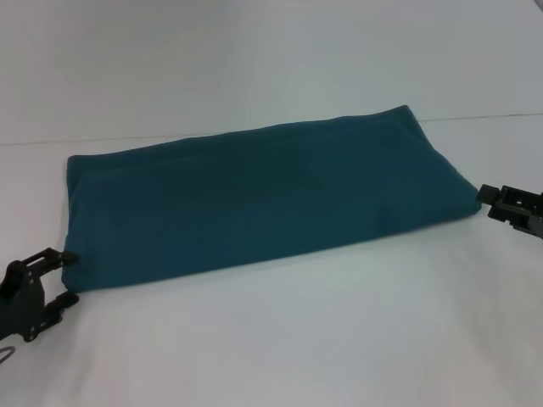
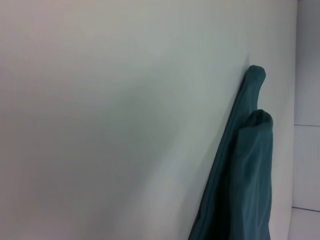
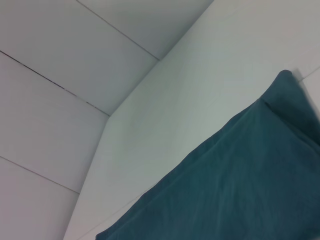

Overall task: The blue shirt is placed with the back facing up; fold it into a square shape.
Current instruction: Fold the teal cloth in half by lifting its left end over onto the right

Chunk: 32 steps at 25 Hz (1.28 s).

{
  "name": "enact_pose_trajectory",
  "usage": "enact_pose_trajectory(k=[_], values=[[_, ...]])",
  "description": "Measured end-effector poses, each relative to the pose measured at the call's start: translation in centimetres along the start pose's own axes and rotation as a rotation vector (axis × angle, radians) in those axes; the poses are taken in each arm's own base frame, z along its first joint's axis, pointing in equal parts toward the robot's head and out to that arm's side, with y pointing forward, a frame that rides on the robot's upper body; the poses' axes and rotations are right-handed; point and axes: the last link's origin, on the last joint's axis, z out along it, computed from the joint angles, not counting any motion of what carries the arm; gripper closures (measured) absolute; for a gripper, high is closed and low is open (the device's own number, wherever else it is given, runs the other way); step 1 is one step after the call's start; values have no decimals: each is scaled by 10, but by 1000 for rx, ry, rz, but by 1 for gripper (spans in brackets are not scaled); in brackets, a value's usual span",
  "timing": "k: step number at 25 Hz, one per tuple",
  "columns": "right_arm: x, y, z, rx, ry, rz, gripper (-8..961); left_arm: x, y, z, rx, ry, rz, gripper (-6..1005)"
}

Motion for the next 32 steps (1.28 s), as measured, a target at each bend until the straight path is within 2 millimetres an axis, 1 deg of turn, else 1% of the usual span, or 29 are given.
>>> enact_pose_trajectory(k=[4,15,25,30,32], values=[[0,0,-1,2,0,0,334,-1,2,4,2,-1,-1,310],[3,-3,-3,7,1,11,332,-3,14,17,2,-21,37,309],[4,-4,-4,11,-2,14,334,-5,19,22,-1,-35,62,306],[5,-5,-5,13,-2,15,332,-7,20,24,8,-47,81,372],[5,-5,-5,13,-2,16,332,-7,20,25,8,-47,82,448]])
